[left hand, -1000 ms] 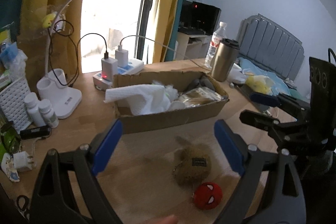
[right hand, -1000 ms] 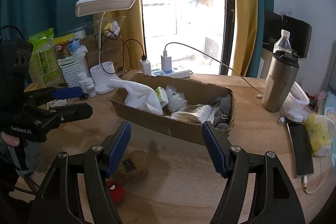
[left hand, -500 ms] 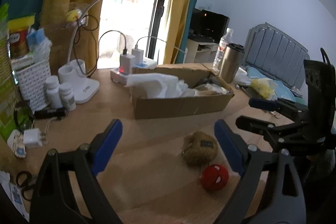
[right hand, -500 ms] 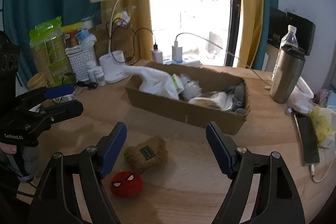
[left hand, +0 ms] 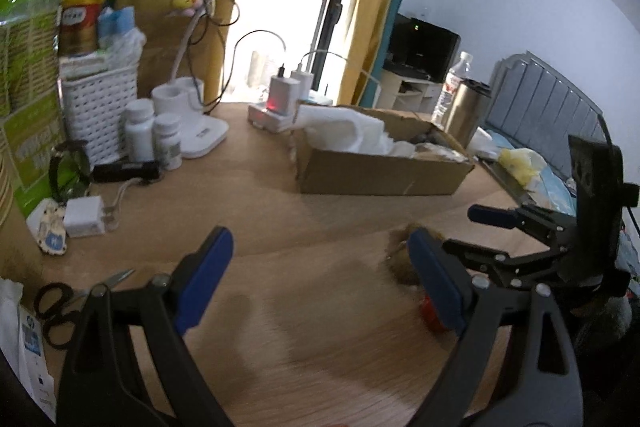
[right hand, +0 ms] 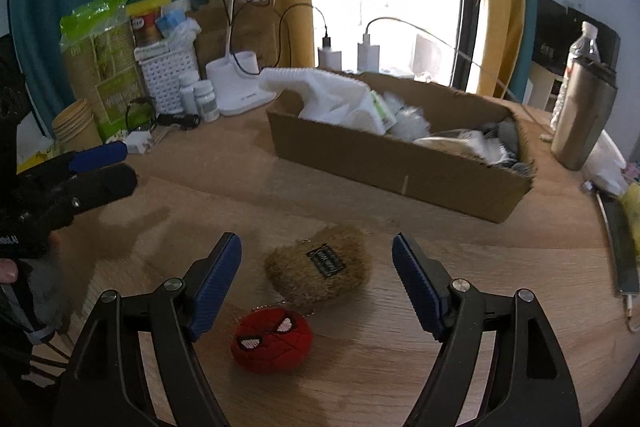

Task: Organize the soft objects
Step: 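Move both grippers back toward the brown pouch and red plush ball, then grasp the brown plush pouch with the right gripper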

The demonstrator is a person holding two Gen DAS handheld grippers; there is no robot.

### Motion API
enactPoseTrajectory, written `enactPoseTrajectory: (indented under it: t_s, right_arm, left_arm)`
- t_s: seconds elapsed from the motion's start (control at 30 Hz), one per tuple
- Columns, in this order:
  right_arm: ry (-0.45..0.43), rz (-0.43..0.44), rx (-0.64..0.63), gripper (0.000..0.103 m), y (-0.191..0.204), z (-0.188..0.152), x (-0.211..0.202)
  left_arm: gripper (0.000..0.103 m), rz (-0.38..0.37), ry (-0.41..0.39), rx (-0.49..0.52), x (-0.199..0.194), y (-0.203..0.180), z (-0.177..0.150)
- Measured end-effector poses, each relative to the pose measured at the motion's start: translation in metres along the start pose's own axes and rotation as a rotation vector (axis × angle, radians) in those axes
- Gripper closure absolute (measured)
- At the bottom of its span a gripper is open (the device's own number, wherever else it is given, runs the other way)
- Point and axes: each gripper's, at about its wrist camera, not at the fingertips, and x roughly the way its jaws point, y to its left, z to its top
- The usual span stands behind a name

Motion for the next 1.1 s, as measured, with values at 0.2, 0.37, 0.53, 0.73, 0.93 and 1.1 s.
enactPoseTrajectory:
  t_s: [0.2, 0.37, 0.53, 0.73, 0.93, 1.1]
  right_arm:
    - [0.038, 0.006, -0.005, 0.022, 0.004, -0.001, 0.019]
    - [0.068, 0.003, 0.000, 0.022, 0.001, -0.002, 0.032]
    - [0.098, 0.021, -0.002, 0.022, 0.002, -0.002, 0.044]
    - [0.128, 0.014, 0.007, 0.022, 0.000, -0.002, 0.058]
    - [0.151, 0.027, 0.043, 0.032, -0.008, -0.004, 0.060]
    - [0.136, 0.039, 0.028, 0.044, -0.007, -0.005, 0.052]
  left_arm:
    - [0.013, 0.013, 0.016, -0.016, 0.007, 0.011, -0.004]
    - [0.013, 0.021, 0.025, -0.034, 0.013, 0.018, -0.005]
    - [0.013, 0.021, 0.056, -0.057, 0.022, 0.024, -0.006]
    - [0.013, 0.019, 0.068, -0.063, 0.025, 0.023, -0.007]
    - [0.013, 0.019, 0.077, -0.052, 0.026, 0.018, -0.006]
    - [0.013, 0.019, 0.115, -0.026, 0.033, 0.007, -0.009]
